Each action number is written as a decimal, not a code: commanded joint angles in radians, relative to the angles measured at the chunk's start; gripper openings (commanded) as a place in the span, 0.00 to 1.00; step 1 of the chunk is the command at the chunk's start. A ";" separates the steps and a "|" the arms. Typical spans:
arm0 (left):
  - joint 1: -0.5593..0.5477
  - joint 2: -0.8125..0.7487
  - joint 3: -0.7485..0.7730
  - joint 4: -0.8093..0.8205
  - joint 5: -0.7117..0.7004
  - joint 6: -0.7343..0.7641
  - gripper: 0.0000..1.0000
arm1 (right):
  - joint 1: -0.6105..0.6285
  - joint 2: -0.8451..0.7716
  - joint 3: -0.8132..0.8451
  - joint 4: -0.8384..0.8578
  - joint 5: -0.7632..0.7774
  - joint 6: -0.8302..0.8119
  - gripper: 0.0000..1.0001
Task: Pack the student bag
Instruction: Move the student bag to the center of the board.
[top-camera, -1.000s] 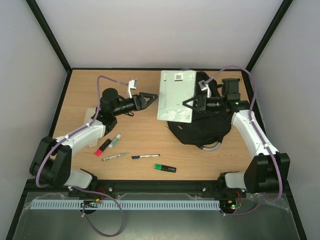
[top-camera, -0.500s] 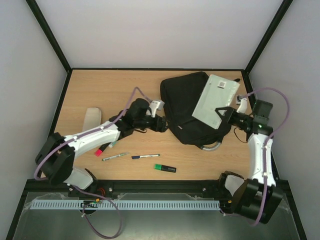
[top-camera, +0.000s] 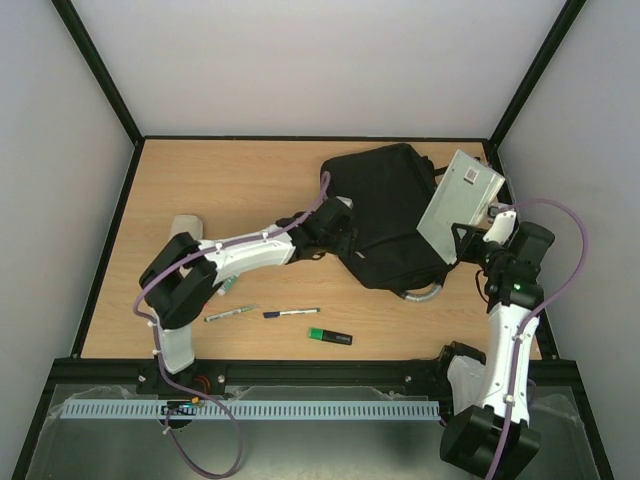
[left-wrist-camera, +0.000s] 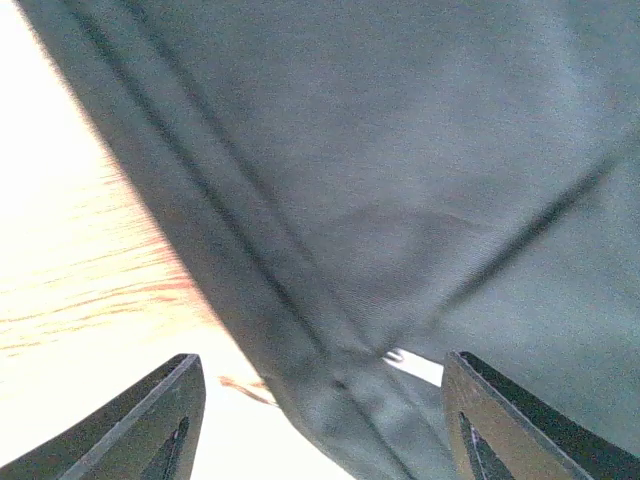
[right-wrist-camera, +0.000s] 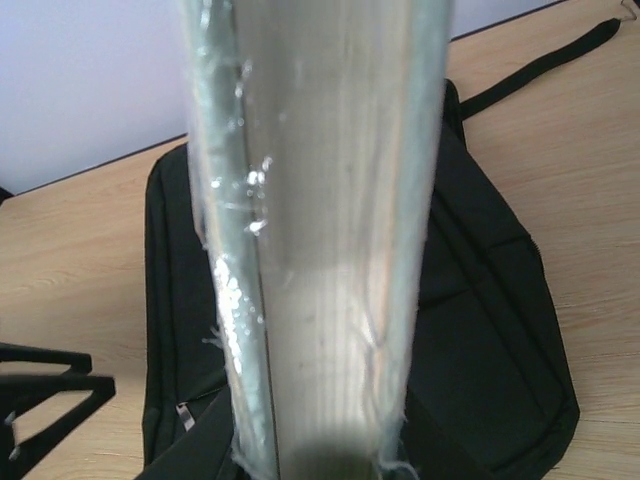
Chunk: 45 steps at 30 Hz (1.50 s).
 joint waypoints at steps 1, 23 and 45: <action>0.077 0.074 0.011 0.011 0.005 -0.167 0.67 | 0.000 -0.062 0.001 0.139 -0.021 -0.018 0.01; 0.230 0.138 -0.034 0.171 0.141 -0.282 0.02 | 0.000 -0.075 -0.003 0.134 -0.050 -0.025 0.01; 0.471 -0.211 -0.261 -0.002 0.230 -0.193 0.66 | 0.000 -0.071 0.001 0.125 -0.098 -0.020 0.01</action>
